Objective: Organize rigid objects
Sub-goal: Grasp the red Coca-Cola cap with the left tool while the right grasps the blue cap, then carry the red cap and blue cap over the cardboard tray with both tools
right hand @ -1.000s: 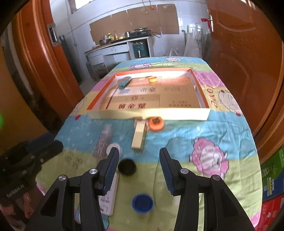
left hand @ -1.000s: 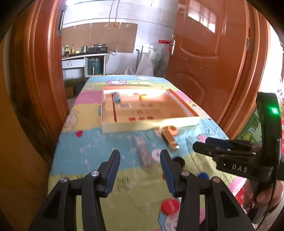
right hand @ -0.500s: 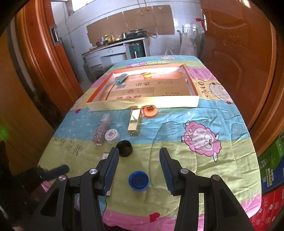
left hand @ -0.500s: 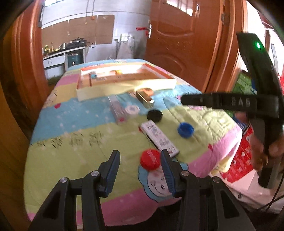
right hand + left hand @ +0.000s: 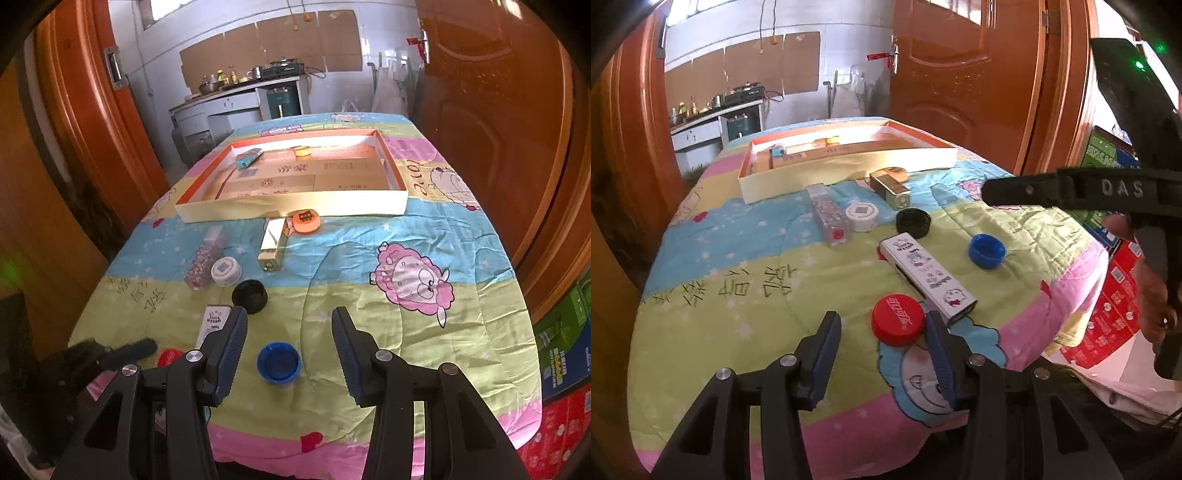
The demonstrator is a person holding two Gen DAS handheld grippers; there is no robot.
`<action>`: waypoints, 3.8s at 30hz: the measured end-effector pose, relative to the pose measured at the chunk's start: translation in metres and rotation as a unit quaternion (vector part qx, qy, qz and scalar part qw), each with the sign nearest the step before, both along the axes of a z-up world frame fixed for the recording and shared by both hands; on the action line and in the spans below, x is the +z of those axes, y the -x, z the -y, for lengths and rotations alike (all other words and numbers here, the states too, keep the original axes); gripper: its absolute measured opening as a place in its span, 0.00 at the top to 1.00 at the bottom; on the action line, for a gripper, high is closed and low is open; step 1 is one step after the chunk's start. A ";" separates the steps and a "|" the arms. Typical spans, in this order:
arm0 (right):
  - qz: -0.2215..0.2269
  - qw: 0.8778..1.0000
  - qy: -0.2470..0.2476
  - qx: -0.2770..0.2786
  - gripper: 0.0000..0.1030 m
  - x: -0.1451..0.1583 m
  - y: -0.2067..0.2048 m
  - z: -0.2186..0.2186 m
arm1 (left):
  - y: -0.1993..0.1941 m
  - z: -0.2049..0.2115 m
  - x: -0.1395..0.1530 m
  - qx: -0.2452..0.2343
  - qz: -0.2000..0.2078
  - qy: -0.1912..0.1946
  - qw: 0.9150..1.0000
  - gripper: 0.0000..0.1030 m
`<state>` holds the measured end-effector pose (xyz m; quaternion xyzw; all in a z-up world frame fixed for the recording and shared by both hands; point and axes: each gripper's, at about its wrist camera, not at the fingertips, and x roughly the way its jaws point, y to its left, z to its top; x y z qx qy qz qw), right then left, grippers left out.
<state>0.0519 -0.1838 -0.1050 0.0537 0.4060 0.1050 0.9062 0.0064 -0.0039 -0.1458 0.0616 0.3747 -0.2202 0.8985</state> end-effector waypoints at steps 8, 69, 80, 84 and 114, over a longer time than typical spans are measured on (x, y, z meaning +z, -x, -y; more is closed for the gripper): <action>-0.014 0.999 0.016 0.037 0.52 -0.022 0.011 -0.013 | -0.005 0.001 0.001 0.012 0.010 -0.020 1.000 0.70; 0.014 0.999 -0.017 0.033 0.70 0.010 -0.053 -0.008 | -0.094 -0.006 0.087 0.071 0.022 0.089 0.993 0.70; 0.008 0.999 -0.021 0.037 0.70 0.014 -0.077 -0.007 | -0.119 -0.005 0.089 0.078 0.015 0.088 0.993 0.70; 0.008 0.999 -0.024 0.035 0.70 0.016 -0.085 -0.004 | -0.128 -0.003 0.090 0.076 0.014 0.089 0.993 0.70; 0.020 0.999 -0.028 0.024 0.70 0.035 -0.162 0.028 | -0.223 0.014 0.103 0.087 -0.004 0.083 0.993 0.70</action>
